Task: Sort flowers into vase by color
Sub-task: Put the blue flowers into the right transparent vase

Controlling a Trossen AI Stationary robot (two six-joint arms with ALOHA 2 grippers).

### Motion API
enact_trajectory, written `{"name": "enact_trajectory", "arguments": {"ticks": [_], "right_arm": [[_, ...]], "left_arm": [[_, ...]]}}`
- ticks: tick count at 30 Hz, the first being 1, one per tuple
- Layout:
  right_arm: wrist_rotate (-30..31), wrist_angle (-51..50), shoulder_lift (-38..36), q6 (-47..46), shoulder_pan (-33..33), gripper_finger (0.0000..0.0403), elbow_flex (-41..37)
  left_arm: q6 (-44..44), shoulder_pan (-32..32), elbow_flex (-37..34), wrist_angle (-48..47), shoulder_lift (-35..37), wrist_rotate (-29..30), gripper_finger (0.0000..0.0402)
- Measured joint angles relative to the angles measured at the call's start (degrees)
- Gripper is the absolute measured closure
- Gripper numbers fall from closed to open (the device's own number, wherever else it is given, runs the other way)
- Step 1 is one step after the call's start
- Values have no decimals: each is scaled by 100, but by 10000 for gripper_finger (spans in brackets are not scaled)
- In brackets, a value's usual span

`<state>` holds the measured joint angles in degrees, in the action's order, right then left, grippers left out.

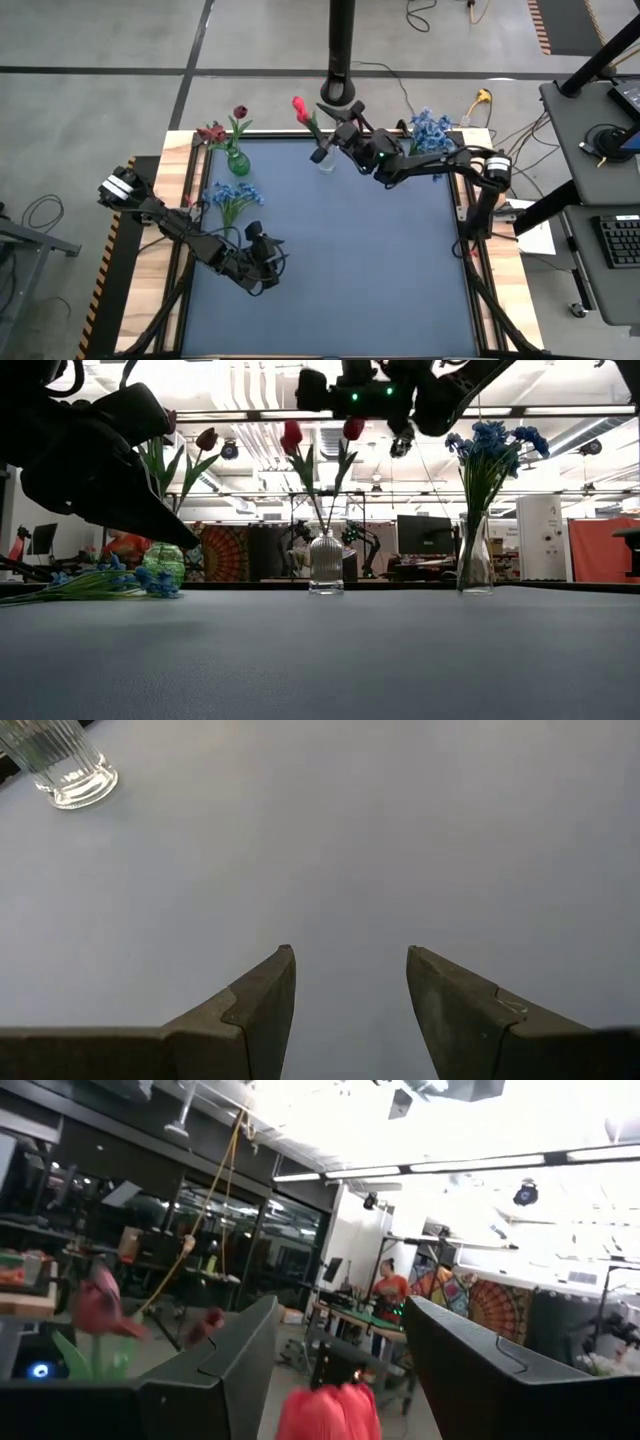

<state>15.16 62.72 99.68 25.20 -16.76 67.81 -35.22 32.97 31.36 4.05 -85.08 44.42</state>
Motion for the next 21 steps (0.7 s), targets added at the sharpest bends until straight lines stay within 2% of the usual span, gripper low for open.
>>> {"name": "enact_trajectory", "arguments": {"ticks": [5, 9, 15, 21], "right_arm": [[-9, -335, -357, 84, 213, 190, 0], [-11, -825, -720, 99, 416, 190, 0], [-9, -2072, -1420, 91, 810, 190, 45], [-15, -4145, -2140, -334, 1198, 191, 305]], "left_arm": [[-41, -2, 214, -70, 4, -278, 225], [-304, -1, 632, -697, 7, -580, 225], [-1435, 18, 1699, -2792, 4, -946, 225], [-3044, 170, 2749, -5369, 4, -1098, 225]]}}
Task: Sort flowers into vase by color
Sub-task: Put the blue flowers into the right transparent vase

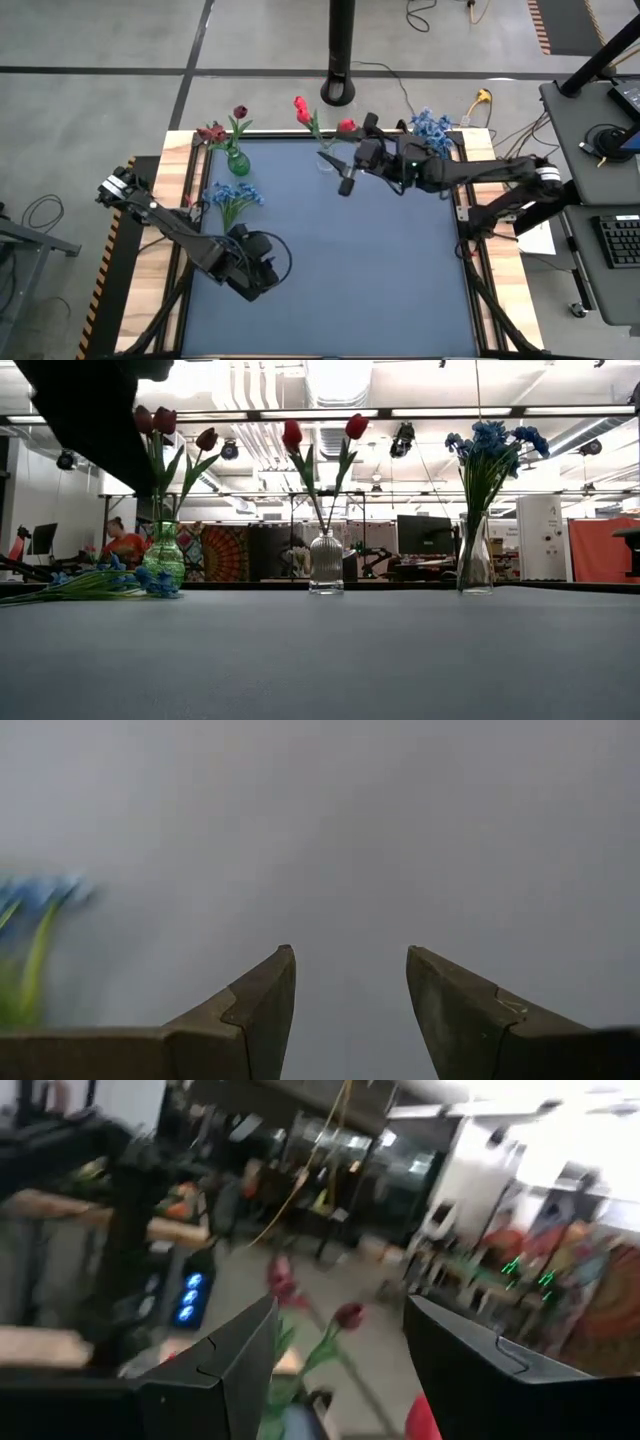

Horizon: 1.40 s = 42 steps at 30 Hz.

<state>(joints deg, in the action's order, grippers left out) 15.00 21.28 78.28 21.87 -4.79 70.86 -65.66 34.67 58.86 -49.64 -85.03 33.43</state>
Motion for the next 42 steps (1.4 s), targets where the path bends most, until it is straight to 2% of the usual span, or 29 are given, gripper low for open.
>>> {"name": "enact_trajectory", "arguments": {"ticks": [5, 9, 13, 18, 24, 32, 42], "right_arm": [[2, -1719, -439, -458, 184, 192, 246], [2, -2433, -707, -594, 306, 192, 318], [2, -2835, -972, -659, 456, 193, 415], [2, -3086, -1250, -782, 630, 193, 495], [2, -3153, -1346, -780, 801, 193, 495], [2, -3166, -1249, -747, 821, 193, 493], [2, -3178, -1248, -735, 823, 193, 484]], "left_arm": [[-1389, 54, 437, -1425, 0, -406, 225], [-2337, 50, 338, -2119, -4, -681, 225], [-3055, 31, 9, -2335, -7, -1057, 225], [-3688, -18, -402, -2294, -7, -1148, 225], [-4080, -445, -884, -2254, 54, -1205, 225], [-3989, -1097, -1564, -1800, 61, -1393, 225], [-3974, -1149, -2440, -810, 73, -1479, 229]]}}
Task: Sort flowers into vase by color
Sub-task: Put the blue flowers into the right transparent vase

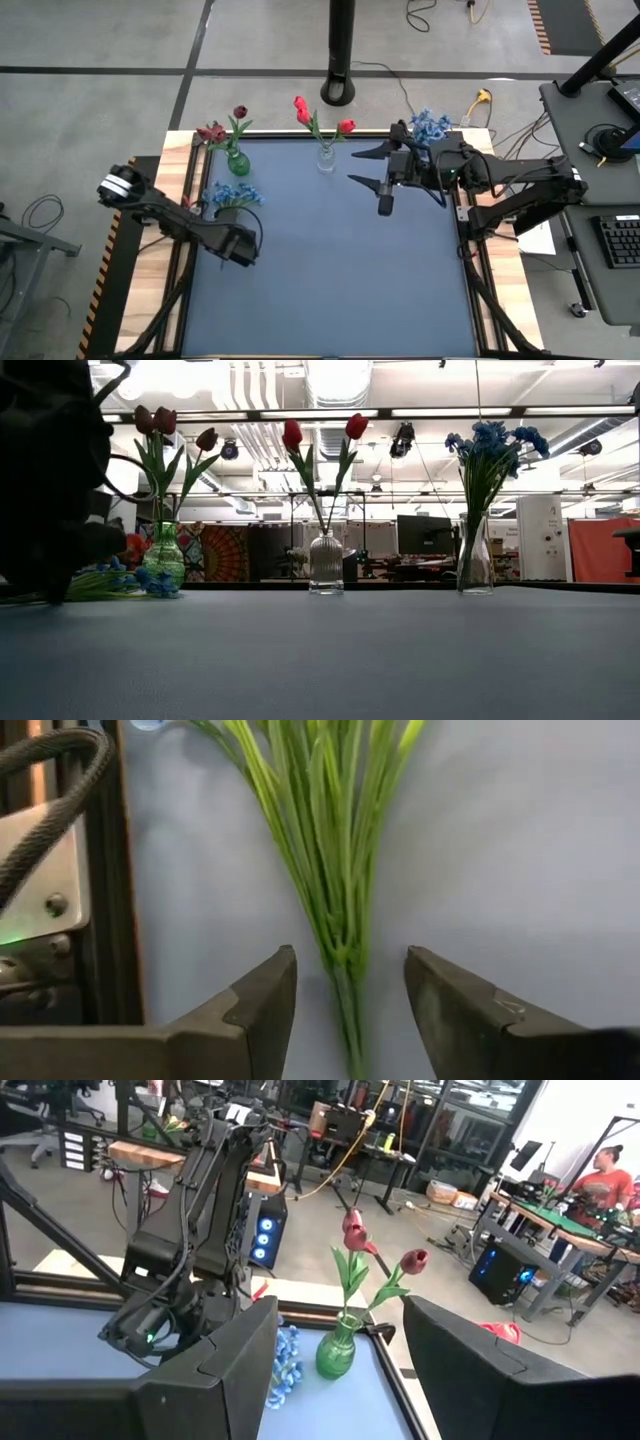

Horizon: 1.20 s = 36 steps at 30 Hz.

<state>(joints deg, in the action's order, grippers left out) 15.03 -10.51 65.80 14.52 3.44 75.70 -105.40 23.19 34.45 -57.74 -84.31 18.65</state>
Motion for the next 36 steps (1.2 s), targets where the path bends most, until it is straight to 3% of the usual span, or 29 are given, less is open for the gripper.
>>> {"name": "enact_trajectory", "arguments": {"ticks": [4, 15, 24, 36], "right_arm": [[0, -5, 0, -8, 2, 193, 0], [0, -72, 0, -56, 4, 193, 0], [0, -290, -2, -149, 7, 193, 0], [-2, -869, -11, -448, 7, 193, 0]], "left_arm": [[1, 4, -106, 189, 19, 40, 257], [-18, 2, -126, 270, 4, 95, 391], [161, 30, 32, 14, 61, -97, 395], [1285, 548, 1783, -1288, 185, 11, 398]]}}
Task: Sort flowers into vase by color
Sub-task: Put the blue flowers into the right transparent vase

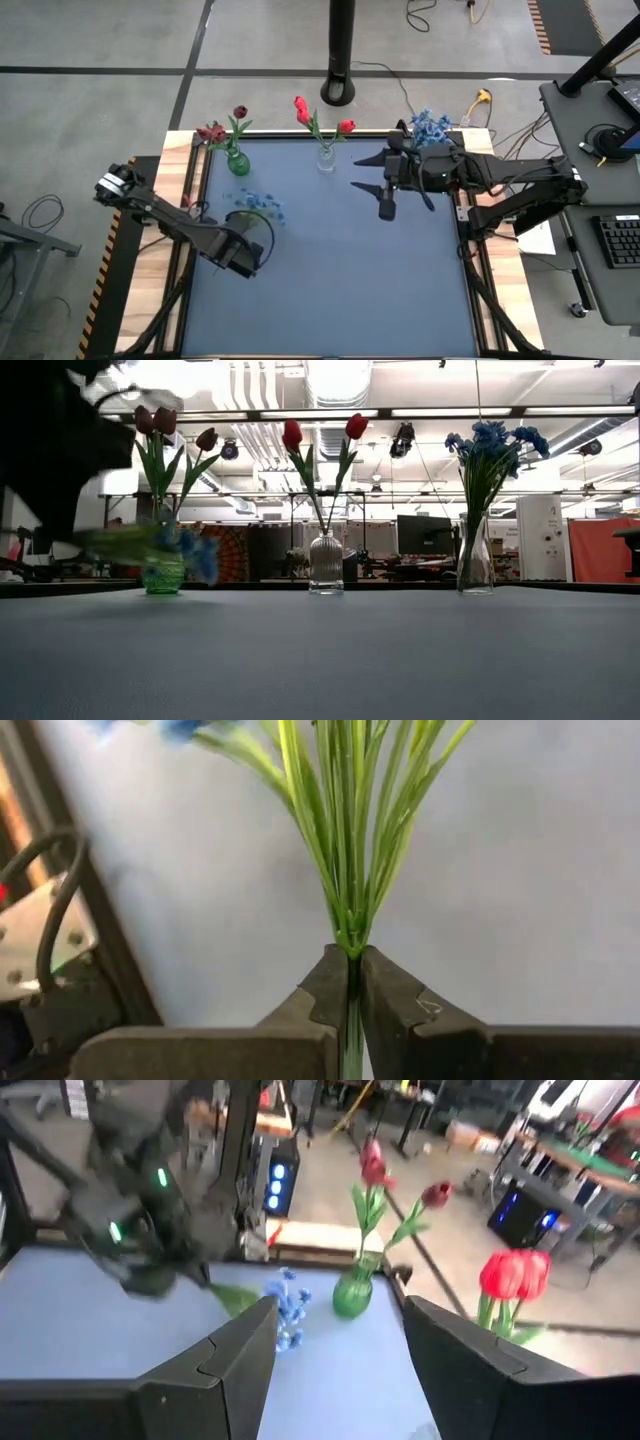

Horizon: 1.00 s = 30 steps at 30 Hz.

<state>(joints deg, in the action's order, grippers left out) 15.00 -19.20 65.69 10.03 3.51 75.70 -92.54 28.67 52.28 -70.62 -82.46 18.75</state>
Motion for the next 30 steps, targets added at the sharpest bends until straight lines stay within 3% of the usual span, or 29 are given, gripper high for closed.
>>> {"name": "enact_trajectory", "arguments": {"ticks": [4, 8, 12, 18, 24, 30], "right_arm": [[-5, -591, 0, -239, 0, 193, 0], [-46, -1368, 0, -663, 28, 193, -13], [-44, -1796, -2, -943, 211, 193, -150], [20, -1753, -2, -1201, 717, 193, -518], [456, -826, -7, -1222, 1200, 193, -1159], [455, 868, -7, -1075, 1419, 193, -2191]], "left_arm": [[634, 322, 545, -83, 0, 408, 398], [1316, 679, 1015, 38, 0, 1254, 398], [2347, 972, 1361, 659, 2, 2188, 398], [3979, 1066, 1570, 1631, 7, 2904, 398], [5068, 1064, 1519, 2264, 67, 3752, 398], [6085, 1060, 1296, 3228, 217, 4071, 398]]}}
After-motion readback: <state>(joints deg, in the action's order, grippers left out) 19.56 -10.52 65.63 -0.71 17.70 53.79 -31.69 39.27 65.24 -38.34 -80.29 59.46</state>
